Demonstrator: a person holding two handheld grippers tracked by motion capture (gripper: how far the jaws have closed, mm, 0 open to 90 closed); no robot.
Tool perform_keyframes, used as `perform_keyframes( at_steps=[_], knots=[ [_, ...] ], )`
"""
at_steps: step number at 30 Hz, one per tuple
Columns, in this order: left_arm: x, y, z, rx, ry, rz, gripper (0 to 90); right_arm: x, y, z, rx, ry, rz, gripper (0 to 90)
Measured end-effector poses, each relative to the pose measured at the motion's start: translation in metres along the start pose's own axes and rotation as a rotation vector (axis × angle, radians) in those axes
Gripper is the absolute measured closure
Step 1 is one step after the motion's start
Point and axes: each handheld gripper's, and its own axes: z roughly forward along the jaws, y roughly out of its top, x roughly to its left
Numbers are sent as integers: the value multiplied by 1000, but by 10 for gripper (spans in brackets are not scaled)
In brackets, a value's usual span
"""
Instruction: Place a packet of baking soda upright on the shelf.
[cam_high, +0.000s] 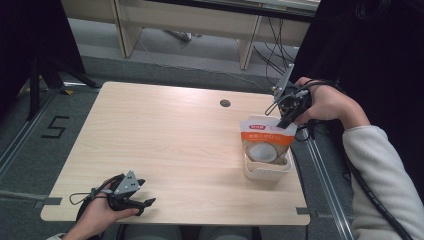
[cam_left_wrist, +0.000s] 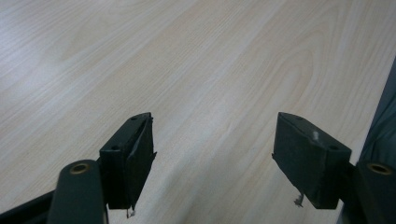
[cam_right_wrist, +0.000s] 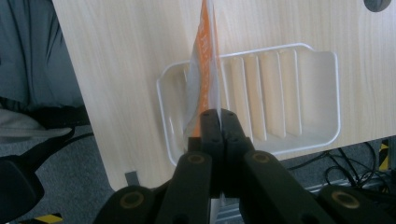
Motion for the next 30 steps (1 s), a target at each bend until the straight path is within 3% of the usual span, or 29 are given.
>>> perform_keyframes(
  at_steps=[2,3,11,12,17,18,20,23,24,30],
  knots=[
    [0,0,0,1,-3,3,282,-1,0,0,-2,4,-21,900],
    [0,0,0,1,-3,4,282,1,-1,-1,-9,8,2,900],
    [0,0,0,1,-4,4,282,-1,0,3,17,-2,-8,900],
    [0,0,0,1,-5,4,282,-3,0,4,19,3,-30,900],
    [-1,0,0,-1,-5,-14,282,-2,1,5,21,-1,-21,900],
    [0,0,0,0,-4,6,282,-2,1,4,25,-4,-19,900],
    [0,0,0,-1,-3,0,281,-1,2,4,30,-6,-18,900],
    [-1,0,0,-2,-5,-15,282,-2,2,5,35,-21,-53,900],
    [0,0,0,0,-4,6,282,-3,2,5,38,-26,-54,900],
    [-1,0,0,-1,-5,-15,281,-3,3,7,47,-24,-61,900]
  ],
)
